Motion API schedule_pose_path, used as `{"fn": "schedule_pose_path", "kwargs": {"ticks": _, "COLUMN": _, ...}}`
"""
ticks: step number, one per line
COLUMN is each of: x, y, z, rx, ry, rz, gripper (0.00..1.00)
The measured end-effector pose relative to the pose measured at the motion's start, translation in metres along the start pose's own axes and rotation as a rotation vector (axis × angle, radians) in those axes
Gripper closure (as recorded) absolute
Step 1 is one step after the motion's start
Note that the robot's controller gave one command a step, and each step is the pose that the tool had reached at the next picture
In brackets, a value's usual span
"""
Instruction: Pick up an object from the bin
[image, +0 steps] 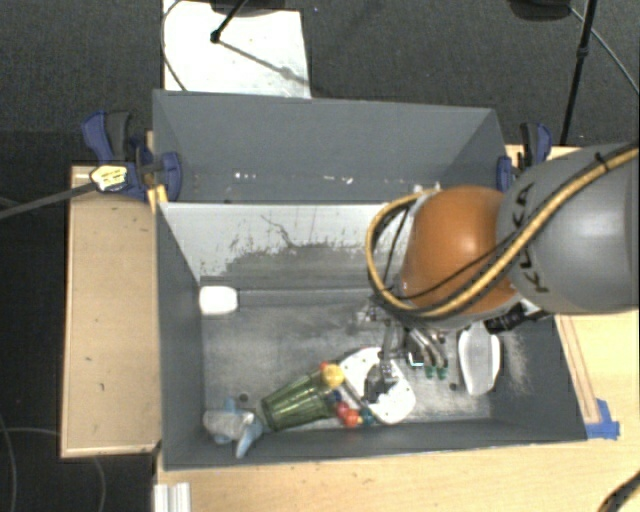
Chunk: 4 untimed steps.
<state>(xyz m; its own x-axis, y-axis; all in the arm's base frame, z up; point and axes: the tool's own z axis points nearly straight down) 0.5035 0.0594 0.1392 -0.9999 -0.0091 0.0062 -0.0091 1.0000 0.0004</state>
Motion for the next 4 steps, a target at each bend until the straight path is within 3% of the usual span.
{"fn": "schedule_pose_path", "kwargs": {"ticks": 1, "x": -0.002, "y": 0.0, "z": -0.004, "rx": -0.001, "ry": -0.008, "rz": 0.003, "gripper": 0.0}}
{"fn": "schedule_pose_path", "kwargs": {"ticks": 2, "x": 0.015, "y": -0.004, "z": 0.05, "rx": 0.0, "ry": -0.011, "rz": -0.077, "gripper": 0.0}}
{"fn": "schedule_pose_path", "kwargs": {"ticks": 3, "x": 0.017, "y": -0.001, "z": 0.043, "rx": 0.0, "ry": -0.007, "rz": -0.13, "gripper": 0.0}}
{"fn": "schedule_pose_path", "kwargs": {"ticks": 4, "x": 0.023, "y": -0.032, "z": 0.038, "rx": 0.0, "ry": -0.013, "rz": -0.15, "gripper": 0.0}}
